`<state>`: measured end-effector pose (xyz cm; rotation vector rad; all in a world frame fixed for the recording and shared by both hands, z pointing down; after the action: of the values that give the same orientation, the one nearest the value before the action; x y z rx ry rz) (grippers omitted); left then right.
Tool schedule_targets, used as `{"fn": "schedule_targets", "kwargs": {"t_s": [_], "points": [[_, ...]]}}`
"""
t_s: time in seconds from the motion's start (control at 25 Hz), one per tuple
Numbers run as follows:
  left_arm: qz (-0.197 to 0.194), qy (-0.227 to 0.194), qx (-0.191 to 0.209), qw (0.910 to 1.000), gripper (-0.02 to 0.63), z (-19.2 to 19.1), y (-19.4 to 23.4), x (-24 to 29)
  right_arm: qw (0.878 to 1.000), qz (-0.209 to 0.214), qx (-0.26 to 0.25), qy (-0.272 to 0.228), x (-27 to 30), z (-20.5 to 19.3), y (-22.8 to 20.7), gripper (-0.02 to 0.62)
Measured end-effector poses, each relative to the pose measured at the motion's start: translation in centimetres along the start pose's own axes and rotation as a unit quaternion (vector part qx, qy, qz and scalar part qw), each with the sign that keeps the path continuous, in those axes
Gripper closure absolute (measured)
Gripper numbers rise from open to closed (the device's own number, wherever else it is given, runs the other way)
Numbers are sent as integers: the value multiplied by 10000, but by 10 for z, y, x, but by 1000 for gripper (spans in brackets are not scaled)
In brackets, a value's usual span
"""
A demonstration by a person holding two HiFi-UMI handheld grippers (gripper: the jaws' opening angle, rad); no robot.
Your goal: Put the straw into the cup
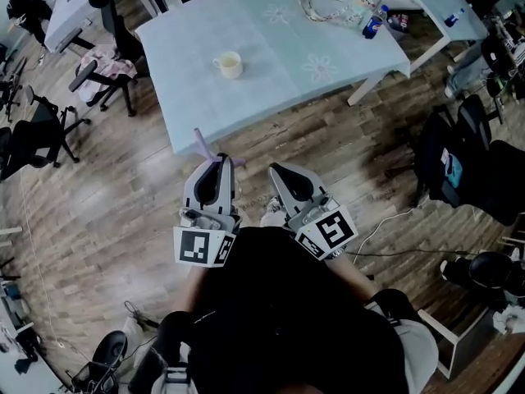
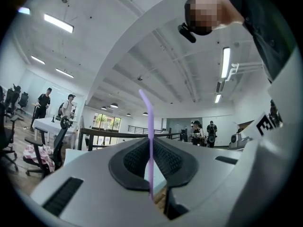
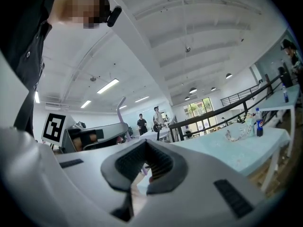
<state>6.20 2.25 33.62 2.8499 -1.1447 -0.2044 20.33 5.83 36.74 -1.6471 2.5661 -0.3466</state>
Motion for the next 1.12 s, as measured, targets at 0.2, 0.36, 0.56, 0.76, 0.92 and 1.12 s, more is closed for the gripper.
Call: {"fn": "schedule_targets", "kwargs": {"t_s": [0.2, 0.36, 0.56, 0.76, 0.92, 1.12], "points": [[-21, 3, 42, 10000, 578, -1, -5, 9, 10000, -8, -26, -71, -1, 4, -10, 586], [-61, 16, 67, 10000, 578, -4, -13, 17, 9999, -73, -55, -126, -7, 9, -19, 586], [-112, 86, 56, 9999, 578, -8, -15, 20, 9998, -112, -93, -120, -8, 10, -22, 586], [-162, 101, 59, 9998, 578, -11, -15, 29, 9996, -231, -73, -134, -13, 11, -29, 586], [-232, 104, 98, 9996, 578, -13, -15, 43, 9994, -316, -78, -96, -12, 12, -41, 586], [-227, 129, 62, 9996, 578, -21, -9, 59, 9994, -320, -97, -21, -1, 12, -56, 586]]}}
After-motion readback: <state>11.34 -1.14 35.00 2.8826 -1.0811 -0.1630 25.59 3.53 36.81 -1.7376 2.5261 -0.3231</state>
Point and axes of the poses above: the fingertips, and each gripper's own axes: x forward along the fingers, y to its left, z out of its top, the point moved 5 cm from there along -x, backward along the fingers, and after that the axes turned 9 degrees about -z, right-handed, at the moved point
